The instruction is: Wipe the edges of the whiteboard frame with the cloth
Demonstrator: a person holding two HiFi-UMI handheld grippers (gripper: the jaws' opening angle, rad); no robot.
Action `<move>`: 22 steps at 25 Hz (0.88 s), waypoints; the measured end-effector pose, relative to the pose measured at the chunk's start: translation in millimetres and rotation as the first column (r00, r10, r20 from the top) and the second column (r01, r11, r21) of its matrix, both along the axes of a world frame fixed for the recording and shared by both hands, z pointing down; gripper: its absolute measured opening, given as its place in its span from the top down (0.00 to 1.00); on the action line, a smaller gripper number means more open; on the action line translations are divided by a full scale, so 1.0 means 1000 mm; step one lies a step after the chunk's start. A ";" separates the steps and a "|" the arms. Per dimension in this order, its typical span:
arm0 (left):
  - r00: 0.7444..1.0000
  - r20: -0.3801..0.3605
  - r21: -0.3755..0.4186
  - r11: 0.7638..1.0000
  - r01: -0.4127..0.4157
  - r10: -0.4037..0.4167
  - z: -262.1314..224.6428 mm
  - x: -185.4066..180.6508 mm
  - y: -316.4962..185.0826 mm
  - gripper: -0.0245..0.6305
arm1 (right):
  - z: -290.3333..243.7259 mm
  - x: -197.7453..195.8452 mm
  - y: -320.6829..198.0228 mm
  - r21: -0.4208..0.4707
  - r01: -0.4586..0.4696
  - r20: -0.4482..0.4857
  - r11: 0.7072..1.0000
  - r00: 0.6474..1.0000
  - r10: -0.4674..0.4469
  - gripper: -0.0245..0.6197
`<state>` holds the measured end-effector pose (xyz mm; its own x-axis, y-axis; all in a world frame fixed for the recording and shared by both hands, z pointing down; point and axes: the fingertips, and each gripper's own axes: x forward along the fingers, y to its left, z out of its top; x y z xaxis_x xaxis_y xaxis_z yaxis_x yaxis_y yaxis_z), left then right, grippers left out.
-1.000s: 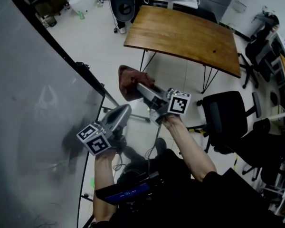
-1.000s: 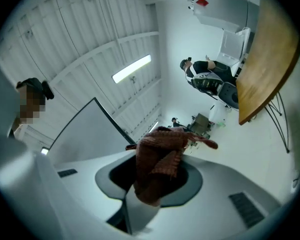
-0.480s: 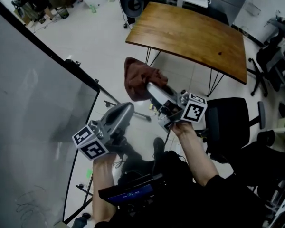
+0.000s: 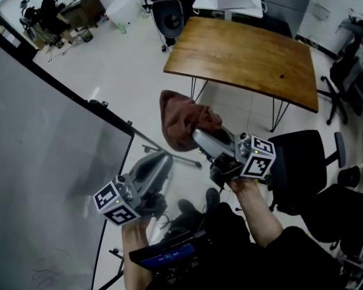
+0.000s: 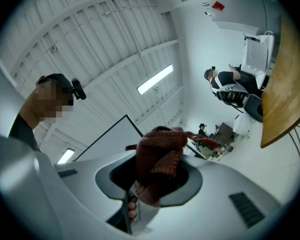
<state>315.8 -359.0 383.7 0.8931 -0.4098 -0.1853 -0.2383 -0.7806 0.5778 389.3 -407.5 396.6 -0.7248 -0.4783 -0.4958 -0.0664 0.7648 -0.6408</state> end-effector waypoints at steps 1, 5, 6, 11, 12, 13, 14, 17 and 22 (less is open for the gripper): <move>1.000 0.003 0.006 1.000 -0.006 0.006 -0.002 -0.001 0.000 0.97 | -0.005 0.000 0.002 0.014 -0.009 -0.009 1.000 1.000 0.009 0.76; 0.999 0.019 0.036 0.999 -0.039 0.038 -0.009 -0.004 -0.003 0.97 | -0.022 -0.004 0.004 0.061 -0.046 -0.057 0.997 0.997 0.049 0.77; 0.999 0.019 0.042 0.998 -0.042 0.042 -0.010 -0.007 -0.003 0.97 | -0.023 -0.007 0.004 0.067 -0.051 -0.065 0.996 0.996 0.056 0.77; 0.998 -0.008 0.070 0.996 -0.058 0.059 -0.015 -0.023 0.003 0.97 | -0.023 -0.029 0.013 0.069 -0.052 -0.087 0.996 0.995 0.057 0.77; 0.998 -0.009 0.073 0.996 -0.061 0.061 -0.017 -0.023 0.003 0.97 | -0.024 -0.029 0.013 0.071 -0.051 -0.090 0.996 0.994 0.057 0.77; 0.998 -0.010 0.075 0.995 -0.062 0.062 -0.018 -0.023 0.003 0.97 | -0.026 -0.030 0.014 0.074 -0.050 -0.093 0.996 0.994 0.057 0.77; 0.998 -0.011 0.075 0.995 -0.061 0.062 -0.018 -0.023 0.003 0.97 | -0.028 -0.031 0.015 0.078 -0.049 -0.098 0.996 0.994 0.057 0.77; 0.998 -0.024 0.054 0.997 -0.058 0.059 -0.021 -0.027 0.005 0.97 | -0.030 -0.038 0.019 0.089 -0.044 -0.120 0.995 0.991 0.055 0.77; 0.997 -0.051 0.020 0.998 -0.061 0.062 -0.021 -0.037 0.004 0.97 | -0.030 -0.052 0.023 0.107 -0.045 -0.156 0.993 0.986 0.062 0.77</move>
<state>279.2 -354.9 362.2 0.9058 -0.3503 -0.2384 -0.1599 -0.8036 0.5732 337.1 -384.7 366.9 -0.7733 -0.4710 -0.4245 -0.2037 0.8185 -0.5372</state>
